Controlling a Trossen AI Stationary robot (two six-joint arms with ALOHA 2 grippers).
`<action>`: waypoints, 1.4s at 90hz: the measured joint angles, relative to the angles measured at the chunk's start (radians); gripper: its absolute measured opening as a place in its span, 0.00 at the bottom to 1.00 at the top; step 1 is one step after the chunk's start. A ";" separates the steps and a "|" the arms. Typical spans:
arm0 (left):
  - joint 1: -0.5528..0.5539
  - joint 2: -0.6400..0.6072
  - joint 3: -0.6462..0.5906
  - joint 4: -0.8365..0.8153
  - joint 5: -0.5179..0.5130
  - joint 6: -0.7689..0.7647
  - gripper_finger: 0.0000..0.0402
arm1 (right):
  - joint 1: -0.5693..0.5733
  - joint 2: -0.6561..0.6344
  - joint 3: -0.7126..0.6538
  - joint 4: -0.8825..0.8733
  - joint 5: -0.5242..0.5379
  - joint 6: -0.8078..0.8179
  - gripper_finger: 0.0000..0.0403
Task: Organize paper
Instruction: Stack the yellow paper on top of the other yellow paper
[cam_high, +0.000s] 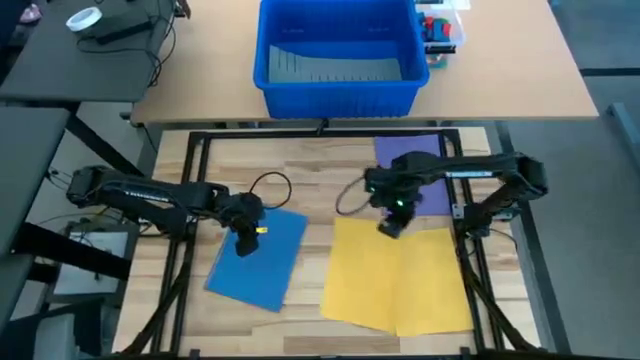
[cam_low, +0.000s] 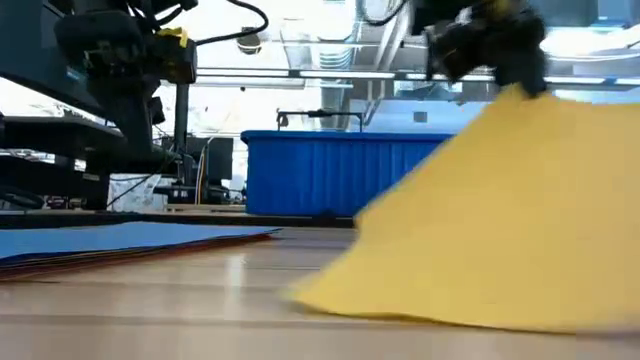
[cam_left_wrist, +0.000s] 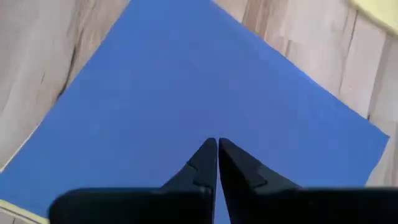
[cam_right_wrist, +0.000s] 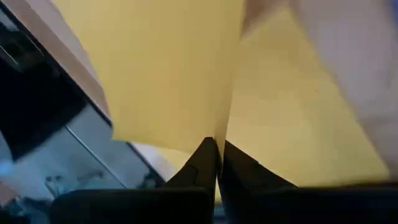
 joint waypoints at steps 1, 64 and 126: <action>0.000 0.000 0.000 0.000 0.000 0.002 0.00 | 0.005 -0.002 -0.012 -0.004 0.007 0.007 0.00; 0.000 0.000 0.000 0.000 0.000 0.050 0.00 | 0.202 -0.007 -0.335 -0.118 0.242 0.086 0.00; 0.000 0.000 0.000 -0.043 0.000 0.061 0.00 | 0.175 -0.007 -0.357 -0.149 0.254 0.097 0.07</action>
